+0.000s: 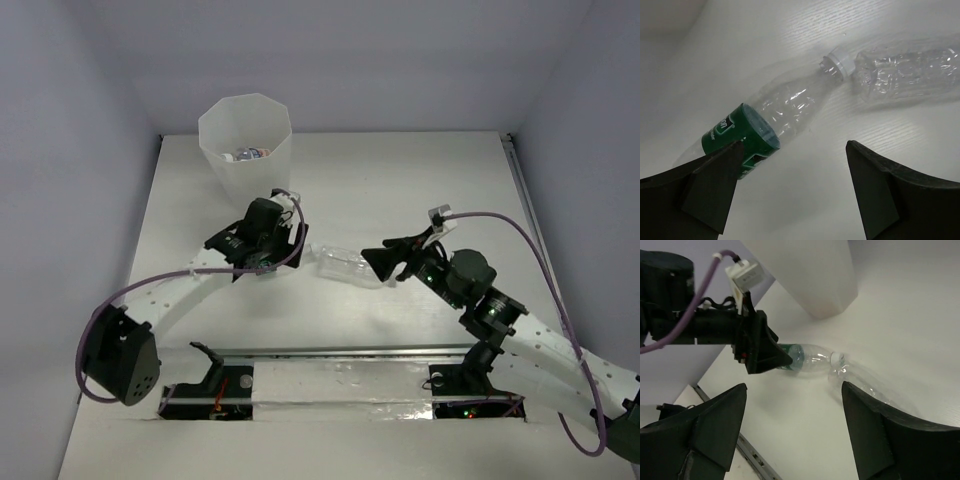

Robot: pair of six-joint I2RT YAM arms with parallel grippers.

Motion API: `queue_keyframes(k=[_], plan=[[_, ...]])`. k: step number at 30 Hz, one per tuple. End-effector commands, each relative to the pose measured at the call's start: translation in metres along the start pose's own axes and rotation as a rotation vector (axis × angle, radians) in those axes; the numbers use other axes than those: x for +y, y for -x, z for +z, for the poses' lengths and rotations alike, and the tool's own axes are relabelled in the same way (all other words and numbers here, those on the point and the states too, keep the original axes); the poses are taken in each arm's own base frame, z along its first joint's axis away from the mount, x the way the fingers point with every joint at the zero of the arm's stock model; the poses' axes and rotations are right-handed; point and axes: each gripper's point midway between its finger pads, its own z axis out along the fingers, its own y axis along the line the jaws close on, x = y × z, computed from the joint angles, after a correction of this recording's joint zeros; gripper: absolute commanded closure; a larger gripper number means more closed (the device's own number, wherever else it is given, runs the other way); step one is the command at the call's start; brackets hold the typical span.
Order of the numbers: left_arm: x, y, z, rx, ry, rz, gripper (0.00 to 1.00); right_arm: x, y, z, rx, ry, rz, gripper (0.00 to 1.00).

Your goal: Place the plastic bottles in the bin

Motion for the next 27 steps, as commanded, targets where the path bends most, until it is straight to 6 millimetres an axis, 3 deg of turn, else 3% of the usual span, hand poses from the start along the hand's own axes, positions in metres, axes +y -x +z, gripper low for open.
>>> queue_keyframes(k=[1,8,13,23,27], plan=[[0.003,-0.005,0.006,0.030,0.021,0.033,0.18,0.001,-0.005,-0.008,0.001,0.020,0.014,0.17],[0.010,-0.008,0.025,0.095,0.078,0.055,0.18,0.004,-0.018,-0.014,0.028,0.066,0.017,0.16],[0.023,-0.021,0.044,0.169,0.154,0.083,0.18,0.003,-0.023,-0.015,0.039,0.069,0.022,0.16],[0.044,-0.037,0.056,0.252,0.288,0.093,0.19,-0.004,-0.030,-0.009,0.065,0.031,0.022,0.11],[0.050,-0.040,0.058,0.267,0.313,0.083,0.27,-0.009,-0.039,-0.003,0.101,0.005,0.027,0.10]])
